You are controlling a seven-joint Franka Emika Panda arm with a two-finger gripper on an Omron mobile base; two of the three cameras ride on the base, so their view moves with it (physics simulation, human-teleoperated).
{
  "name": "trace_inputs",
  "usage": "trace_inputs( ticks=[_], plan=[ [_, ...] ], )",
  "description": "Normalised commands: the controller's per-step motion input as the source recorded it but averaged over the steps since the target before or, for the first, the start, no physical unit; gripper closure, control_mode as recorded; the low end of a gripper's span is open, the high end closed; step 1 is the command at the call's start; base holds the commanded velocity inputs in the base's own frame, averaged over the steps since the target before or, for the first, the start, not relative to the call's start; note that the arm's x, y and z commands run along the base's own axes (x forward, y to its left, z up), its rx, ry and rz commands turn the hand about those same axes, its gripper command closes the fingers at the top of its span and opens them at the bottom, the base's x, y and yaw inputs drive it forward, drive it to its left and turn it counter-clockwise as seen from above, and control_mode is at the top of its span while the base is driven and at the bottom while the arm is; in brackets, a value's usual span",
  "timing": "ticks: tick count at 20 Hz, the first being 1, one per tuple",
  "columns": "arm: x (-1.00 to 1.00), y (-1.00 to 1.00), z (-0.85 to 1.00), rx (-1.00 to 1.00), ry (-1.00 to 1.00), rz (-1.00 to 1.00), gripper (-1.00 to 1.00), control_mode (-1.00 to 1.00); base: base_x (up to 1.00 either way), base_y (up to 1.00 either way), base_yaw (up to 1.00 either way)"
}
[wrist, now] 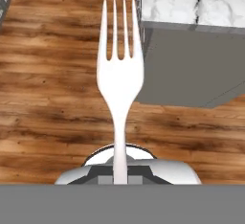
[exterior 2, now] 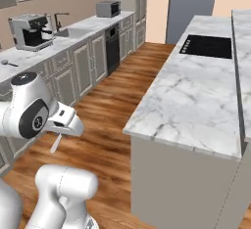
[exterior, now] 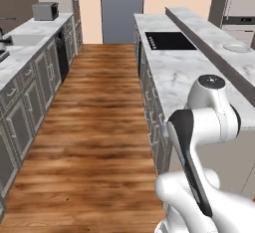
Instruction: Take the fork and place it on the left side of the plate. Then take the spoon and place it on the right side of the plate. Make sure they're directly next to the plate.
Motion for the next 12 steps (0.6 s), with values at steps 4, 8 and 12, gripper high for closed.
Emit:
trace_inputs(
  ticks=[4,8,12],
  plan=[
    [0.00,0.00,0.00,0.00,0.00,0.00,1.00,1.00,0.00,-1.00,0.00],
    [0.00,0.00,0.00,0.00,0.00,0.00,1.00,1.00,0.00,-1.00,0.00],
    [0.00,0.00,0.00,0.00,0.00,0.00,1.00,1.00,0.01,-1.00,0.01]
  ],
)
